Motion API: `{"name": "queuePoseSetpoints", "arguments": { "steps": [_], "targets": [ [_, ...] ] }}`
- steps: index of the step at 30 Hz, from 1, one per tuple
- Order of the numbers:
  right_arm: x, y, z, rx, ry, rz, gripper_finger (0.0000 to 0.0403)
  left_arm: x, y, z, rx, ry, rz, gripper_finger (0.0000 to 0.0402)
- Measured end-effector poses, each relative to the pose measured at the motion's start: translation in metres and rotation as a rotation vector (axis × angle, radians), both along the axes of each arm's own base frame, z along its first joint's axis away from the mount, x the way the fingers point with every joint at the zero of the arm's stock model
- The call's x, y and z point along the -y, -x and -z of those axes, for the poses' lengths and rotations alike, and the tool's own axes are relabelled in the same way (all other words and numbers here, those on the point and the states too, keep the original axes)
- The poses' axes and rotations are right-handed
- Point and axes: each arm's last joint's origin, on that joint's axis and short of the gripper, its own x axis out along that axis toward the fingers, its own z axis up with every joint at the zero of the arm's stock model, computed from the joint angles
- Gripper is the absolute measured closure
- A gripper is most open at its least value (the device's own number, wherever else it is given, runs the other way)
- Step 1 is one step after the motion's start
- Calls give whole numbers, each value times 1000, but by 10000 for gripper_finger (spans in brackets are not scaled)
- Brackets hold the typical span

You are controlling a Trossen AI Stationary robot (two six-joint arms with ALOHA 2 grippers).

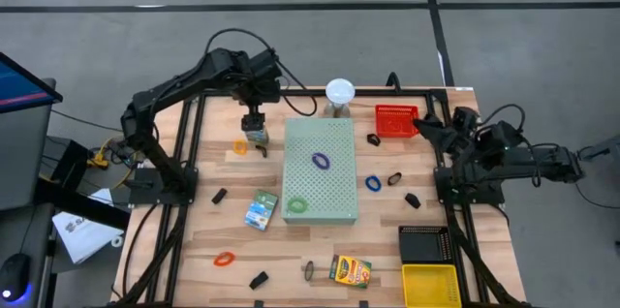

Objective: Pick & Place Office Desk Supplies
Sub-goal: Put the top left yellow crayon box into the red bin

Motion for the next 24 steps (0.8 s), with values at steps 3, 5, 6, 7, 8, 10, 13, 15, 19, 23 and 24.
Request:
{"name": "queuePoseSetpoints", "arguments": {
  "steps": [3, 5, 6, 7, 8, 10, 13, 15, 19, 23, 24],
  "targets": [
    [-1, -6, -9, -20, 15, -30, 196, -3, 5, 20, -77, 6, 33, 69],
    [-2, -8, -16, -18, 28, -54, 172, -3, 12, 35, -119, -5, 80, 69],
    [-2, -8, -18, -15, 36, -67, 163, -2, 16, 42, -146, -25, 111, 69],
    [-2, -9, -21, -13, 40, -74, 154, -2, 19, 50, -173, -47, 142, 69],
    [-3, -9, -24, -9, 44, -82, 148, -1, 22, 59, -190, -65, 168, 69],
    [-3, -7, -29, 5, 52, -95, 143, 1, 26, 75, -191, -97, 211, 69],
    [-3, -5, -34, 22, 53, -95, 142, 5, 34, 90, -156, -141, 261, 69],
    [-3, -4, -37, 30, 54, -95, 142, 7, 38, 100, -146, -156, 279, 69],
    [-3, -2, -42, 47, 55, -96, 142, 10, 44, 118, -178, -139, 289, 69],
    [-3, -1, -42, 48, 54, -93, 142, 9, 42, 130, -156, -163, 300, 69],
    [-3, -1, -42, 48, 53, -92, 142, 9, 41, 132, -145, -166, 300, 69]
  ]
}}
